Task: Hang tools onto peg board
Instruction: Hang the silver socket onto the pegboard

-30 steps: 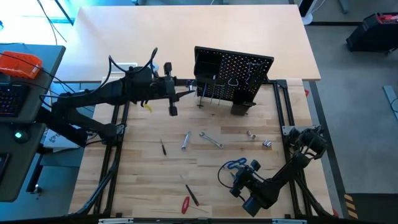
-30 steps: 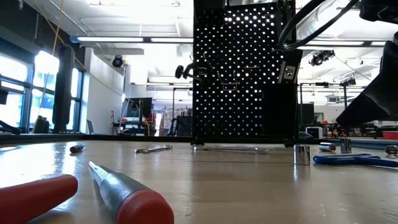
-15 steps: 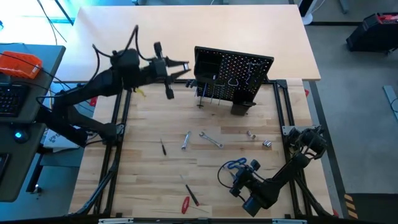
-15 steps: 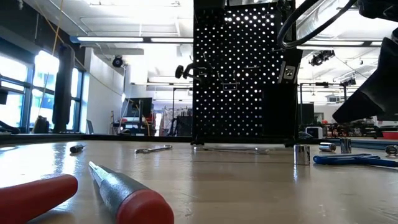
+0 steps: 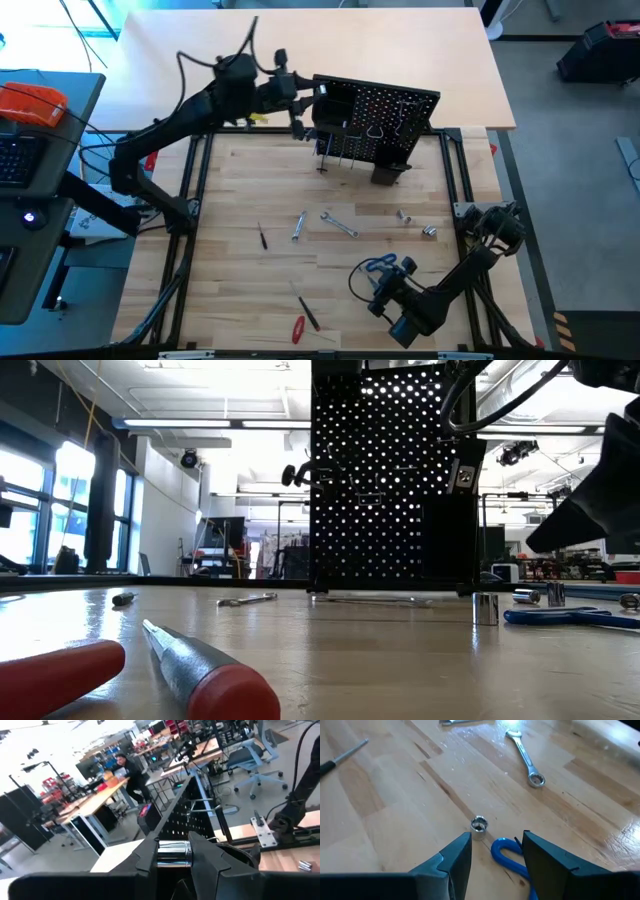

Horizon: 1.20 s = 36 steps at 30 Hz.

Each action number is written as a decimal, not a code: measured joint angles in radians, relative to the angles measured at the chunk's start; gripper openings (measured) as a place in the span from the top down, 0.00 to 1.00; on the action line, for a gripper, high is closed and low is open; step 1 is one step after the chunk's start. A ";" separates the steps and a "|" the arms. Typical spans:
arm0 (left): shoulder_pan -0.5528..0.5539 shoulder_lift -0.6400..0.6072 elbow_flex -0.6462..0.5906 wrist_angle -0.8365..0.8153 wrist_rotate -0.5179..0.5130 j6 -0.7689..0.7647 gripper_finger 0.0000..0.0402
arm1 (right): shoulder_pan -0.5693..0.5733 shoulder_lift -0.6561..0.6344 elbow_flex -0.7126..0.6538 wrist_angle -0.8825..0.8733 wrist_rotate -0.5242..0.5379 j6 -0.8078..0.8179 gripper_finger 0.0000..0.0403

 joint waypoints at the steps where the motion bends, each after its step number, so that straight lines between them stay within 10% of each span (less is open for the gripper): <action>1: 0.002 0.015 0.013 -0.015 0.002 0.000 0.82 | 0.000 0.000 0.000 0.003 0.005 0.000 0.58; 36: 0.037 0.104 0.119 -0.186 0.100 -0.008 0.63 | 0.000 0.000 0.000 0.028 0.040 0.000 0.58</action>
